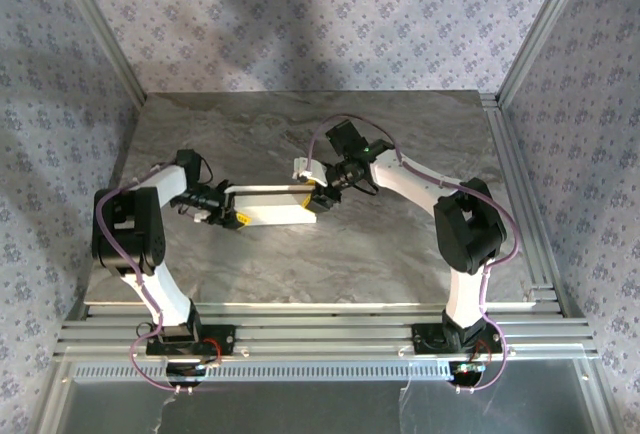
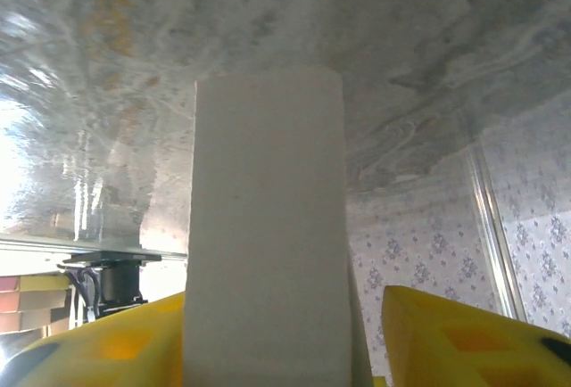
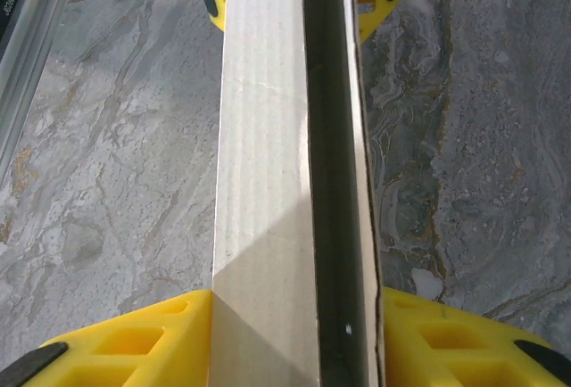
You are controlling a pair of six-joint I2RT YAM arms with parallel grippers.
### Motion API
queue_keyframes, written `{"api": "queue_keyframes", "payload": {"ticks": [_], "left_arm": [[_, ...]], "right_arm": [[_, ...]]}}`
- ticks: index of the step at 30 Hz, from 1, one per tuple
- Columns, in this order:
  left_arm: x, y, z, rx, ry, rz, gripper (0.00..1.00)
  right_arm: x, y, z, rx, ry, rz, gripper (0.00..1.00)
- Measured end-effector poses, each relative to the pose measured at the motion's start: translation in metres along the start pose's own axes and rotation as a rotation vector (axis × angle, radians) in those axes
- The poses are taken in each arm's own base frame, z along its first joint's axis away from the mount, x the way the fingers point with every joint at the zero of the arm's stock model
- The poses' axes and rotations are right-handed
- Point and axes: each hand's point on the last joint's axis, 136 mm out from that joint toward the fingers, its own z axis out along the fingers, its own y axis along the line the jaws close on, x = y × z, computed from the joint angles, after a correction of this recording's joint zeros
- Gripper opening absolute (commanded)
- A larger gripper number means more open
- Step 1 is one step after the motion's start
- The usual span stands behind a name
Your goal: Fold the paper box
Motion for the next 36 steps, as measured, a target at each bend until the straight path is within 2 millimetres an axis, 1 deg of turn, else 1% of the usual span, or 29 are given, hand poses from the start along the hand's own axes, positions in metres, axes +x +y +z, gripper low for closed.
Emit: {"api": "queue_keyframes", "payload": {"ticks": [2,6,9,11,15,17,19,21,23,26,27,29,30,31,32,33,34,36], "left_arm": [[0.001,-0.003,-0.001,0.004,0.000,0.014,0.58],[0.000,-0.003,-0.001,-0.008,0.000,0.022,0.64],[0.001,-0.006,-0.007,-0.009,-0.008,0.036,0.68],[0.001,-0.011,-0.014,0.001,-0.017,0.052,0.71],[-0.005,-0.020,-0.036,0.026,-0.049,0.073,0.72],[-0.008,-0.020,-0.044,0.035,-0.062,0.078,0.73],[-0.013,-0.015,-0.053,0.029,-0.082,0.076,0.73],[-0.018,-0.011,-0.061,0.013,-0.117,0.086,0.70],[-0.022,-0.012,-0.074,0.006,-0.165,0.120,0.64],[-0.023,-0.025,-0.102,0.020,-0.282,0.256,0.53],[-0.020,-0.032,-0.113,0.030,-0.325,0.320,0.48],[-0.008,-0.047,-0.136,0.051,-0.419,0.477,0.43],[0.000,-0.054,-0.146,0.060,-0.464,0.563,0.41],[0.010,-0.060,-0.156,0.069,-0.512,0.665,0.36],[0.020,-0.063,-0.161,0.072,-0.544,0.750,0.31],[0.033,-0.065,-0.165,0.064,-0.583,0.863,0.30],[0.046,-0.067,-0.164,0.050,-0.603,0.960,0.27],[0.072,-0.070,-0.154,0.012,-0.608,1.155,0.29]], "right_arm": [[0.001,0.000,0.000,-0.001,0.006,0.005,0.45],[0.000,-0.003,0.001,0.000,0.011,0.017,0.44],[-0.001,-0.007,0.002,0.006,0.014,0.024,0.43],[-0.001,-0.009,0.002,0.007,0.016,0.033,0.42],[0.002,-0.012,0.003,0.005,0.023,0.044,0.42],[0.004,-0.013,0.003,0.006,0.028,0.051,0.42],[0.005,-0.015,0.002,0.006,0.031,0.058,0.42],[0.005,-0.017,0.001,0.007,0.032,0.064,0.42],[0.006,-0.019,0.000,0.007,0.034,0.068,0.41],[0.007,-0.020,-0.002,0.007,0.039,0.077,0.41],[0.008,-0.021,-0.003,0.006,0.040,0.081,0.41],[0.009,-0.021,-0.003,0.006,0.042,0.086,0.41],[0.009,-0.022,-0.004,0.007,0.043,0.089,0.41],[0.010,-0.023,-0.005,0.006,0.042,0.091,0.41],[0.010,-0.023,-0.005,0.005,0.042,0.095,0.41],[0.011,-0.023,-0.006,0.005,0.042,0.098,0.41],[0.012,-0.024,-0.007,0.005,0.042,0.102,0.41],[0.013,-0.026,-0.008,0.010,0.041,0.106,0.41]]}}
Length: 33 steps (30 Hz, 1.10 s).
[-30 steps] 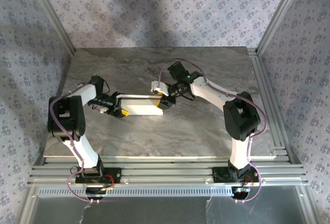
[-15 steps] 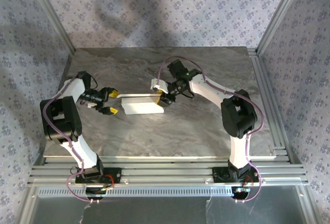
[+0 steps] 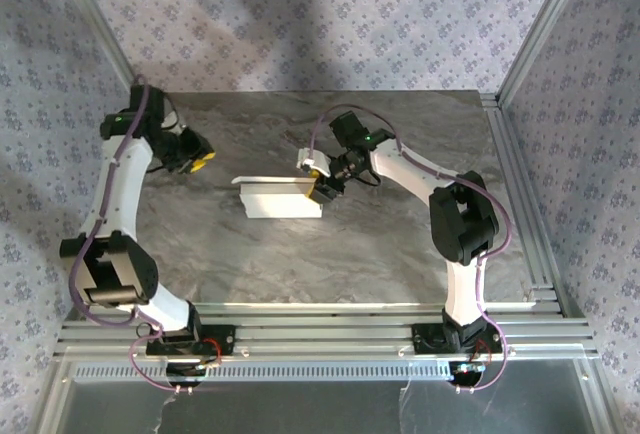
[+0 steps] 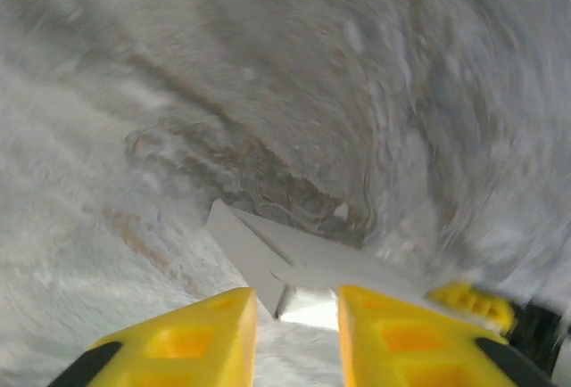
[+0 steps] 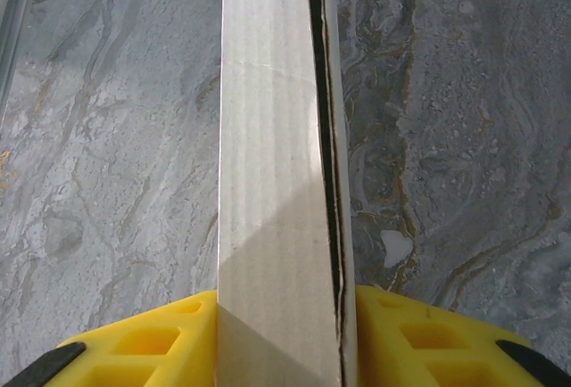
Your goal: Fold the paper box
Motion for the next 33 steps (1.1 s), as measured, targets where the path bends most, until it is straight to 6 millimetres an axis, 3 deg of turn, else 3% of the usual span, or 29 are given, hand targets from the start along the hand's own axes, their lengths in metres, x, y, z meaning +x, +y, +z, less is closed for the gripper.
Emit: {"api": "queue_keyframes", "payload": {"ticks": [2,5,14,20,27,33], "left_arm": [[0.013,-0.023,0.009,0.027,0.033,0.176,0.31],[0.026,-0.037,0.023,0.059,0.087,0.332,0.35],[0.026,-0.038,0.029,0.100,0.086,0.607,0.41],[0.034,-0.042,0.050,0.091,0.123,0.721,0.42],[0.029,-0.024,0.062,-0.037,0.111,0.776,0.44],[0.026,-0.021,0.066,-0.059,0.107,0.777,0.43]], "right_arm": [[0.002,-0.003,-0.002,0.004,0.001,0.008,0.41],[0.004,-0.007,-0.005,0.007,0.000,0.019,0.41],[0.006,-0.009,-0.007,0.011,-0.002,0.027,0.41],[0.006,-0.009,-0.007,0.010,-0.002,0.028,0.41],[0.007,-0.009,-0.006,0.010,-0.003,0.031,0.41],[0.006,-0.009,-0.006,0.009,-0.003,0.034,0.40]]}}
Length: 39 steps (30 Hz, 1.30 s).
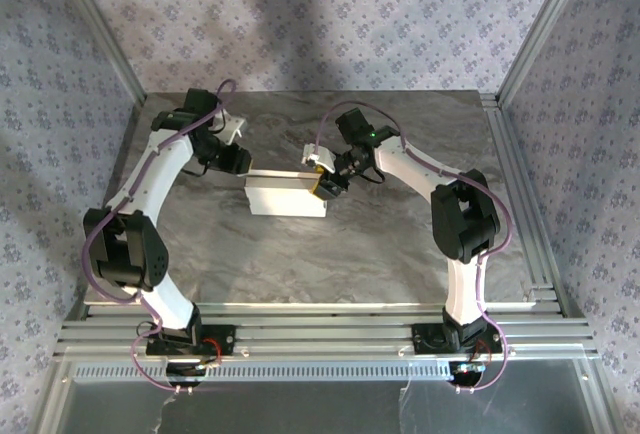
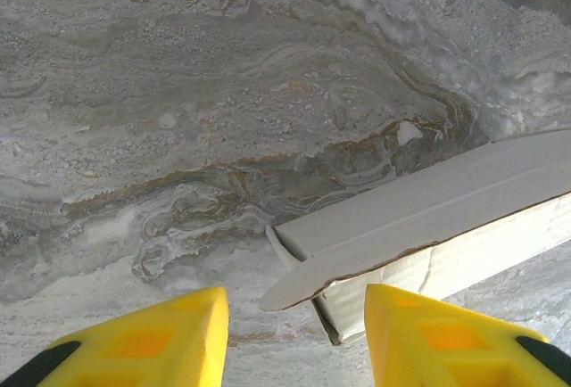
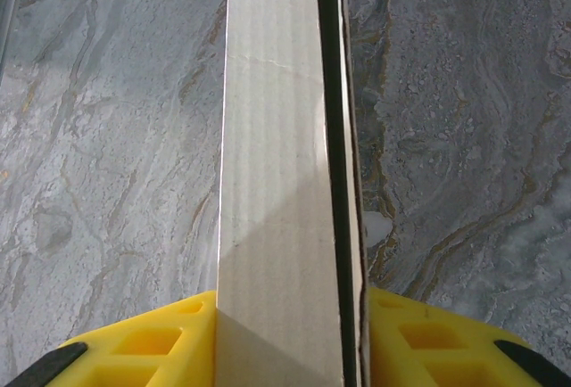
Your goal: Fold the paper box
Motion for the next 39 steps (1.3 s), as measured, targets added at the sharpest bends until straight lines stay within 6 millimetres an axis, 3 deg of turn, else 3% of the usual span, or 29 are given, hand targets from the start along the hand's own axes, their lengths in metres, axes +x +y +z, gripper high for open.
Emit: {"api": "queue_keyframes", "payload": {"ticks": [20,28,39], "left_arm": [[0.006,-0.016,0.009,0.046,0.019,0.019,0.39],[0.008,-0.013,0.014,0.030,0.033,0.019,0.39],[0.014,-0.009,0.029,0.006,0.077,-0.002,0.28]], "right_arm": [[0.000,0.001,0.001,-0.009,-0.004,0.003,0.38],[0.001,0.000,0.002,-0.014,-0.007,0.010,0.38],[0.004,-0.003,0.004,-0.015,-0.005,0.025,0.38]]}}
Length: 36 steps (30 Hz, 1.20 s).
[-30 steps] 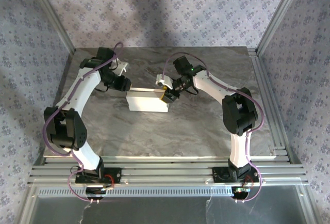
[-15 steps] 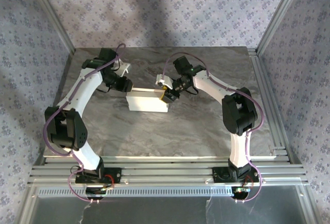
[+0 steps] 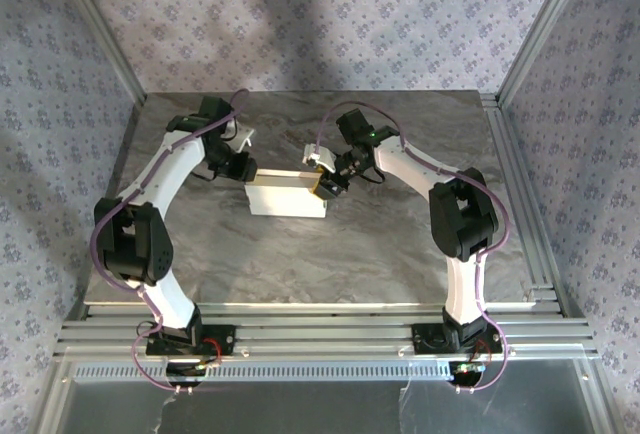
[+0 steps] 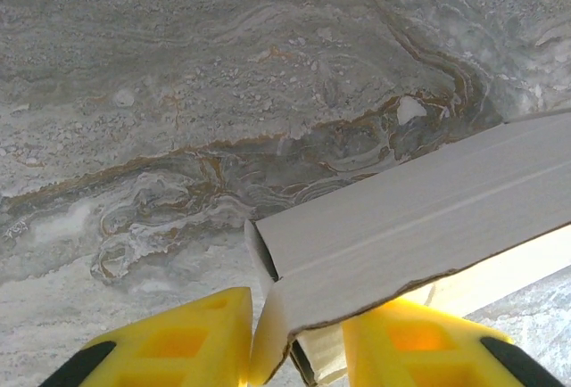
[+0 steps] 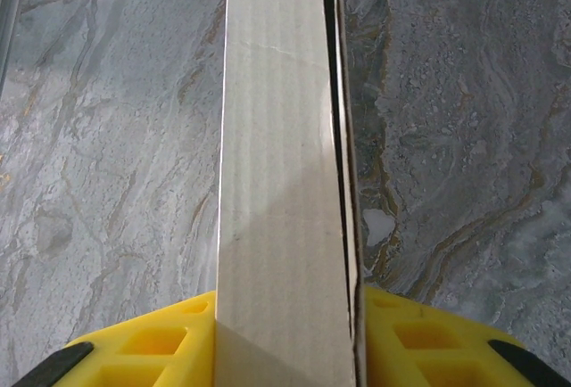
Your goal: Fold the paper box
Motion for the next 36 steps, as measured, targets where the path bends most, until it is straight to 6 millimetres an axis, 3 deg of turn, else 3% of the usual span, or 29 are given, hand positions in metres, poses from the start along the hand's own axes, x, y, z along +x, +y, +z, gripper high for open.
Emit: {"api": "queue_keyframes", "payload": {"ticks": [22,36], "left_arm": [[-0.020,0.008,-0.007,-0.051,-0.007,-0.036,0.27],[-0.017,0.006,-0.003,-0.045,0.022,-0.067,0.06]], "right_arm": [[0.002,-0.004,0.002,0.001,0.002,0.016,0.37],[0.002,-0.005,0.002,0.001,0.003,0.027,0.37]]}}
